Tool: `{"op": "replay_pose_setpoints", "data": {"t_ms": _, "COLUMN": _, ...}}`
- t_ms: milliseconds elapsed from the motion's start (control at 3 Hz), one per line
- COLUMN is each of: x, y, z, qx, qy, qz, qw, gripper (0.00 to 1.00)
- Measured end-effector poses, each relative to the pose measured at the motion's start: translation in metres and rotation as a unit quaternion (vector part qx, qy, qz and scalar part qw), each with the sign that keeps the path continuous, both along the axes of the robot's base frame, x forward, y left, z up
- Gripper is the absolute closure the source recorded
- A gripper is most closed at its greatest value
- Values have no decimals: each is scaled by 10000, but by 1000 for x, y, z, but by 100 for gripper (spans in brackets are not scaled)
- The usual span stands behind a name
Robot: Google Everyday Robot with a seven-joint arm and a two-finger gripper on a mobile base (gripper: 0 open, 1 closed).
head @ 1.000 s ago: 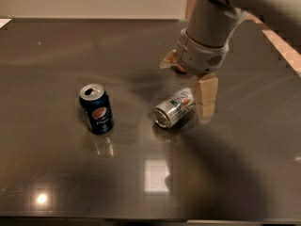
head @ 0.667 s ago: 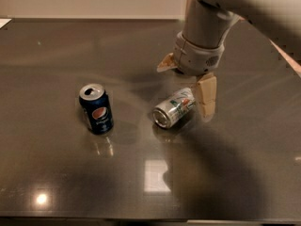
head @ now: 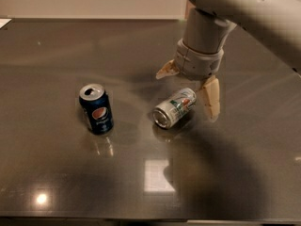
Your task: Place 7up can upright
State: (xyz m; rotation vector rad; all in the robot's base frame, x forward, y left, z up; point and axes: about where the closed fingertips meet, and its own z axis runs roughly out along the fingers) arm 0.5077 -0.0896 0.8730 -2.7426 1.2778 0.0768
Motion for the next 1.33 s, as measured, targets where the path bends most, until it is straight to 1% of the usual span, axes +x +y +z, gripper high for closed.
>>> {"op": "replay_pose_setpoints", "data": {"t_ms": 333, "x": 1, "y": -2, "z": -9, "qx": -9, "qy": 27, "qz": 201, "qw": 9998, "gripper": 0}}
{"op": "replay_pose_setpoints", "data": {"t_ms": 667, "x": 9, "y": -1, "z": -14, "qx": 0, "qy": 19, "qz": 306, "qw": 9995, "gripper": 0}}
{"op": "replay_pose_setpoints", "data": {"t_ms": 1000, "x": 15, "y": -1, "z": -18, "qx": -60, "qy": -26, "qz": 364, "qw": 9993, "gripper": 17}}
{"op": "replay_pose_setpoints", "data": {"t_ms": 1333, "x": 19, "y": -4, "z": -21, "qx": -128, "qy": -19, "qz": 380, "qw": 9992, "gripper": 41}}
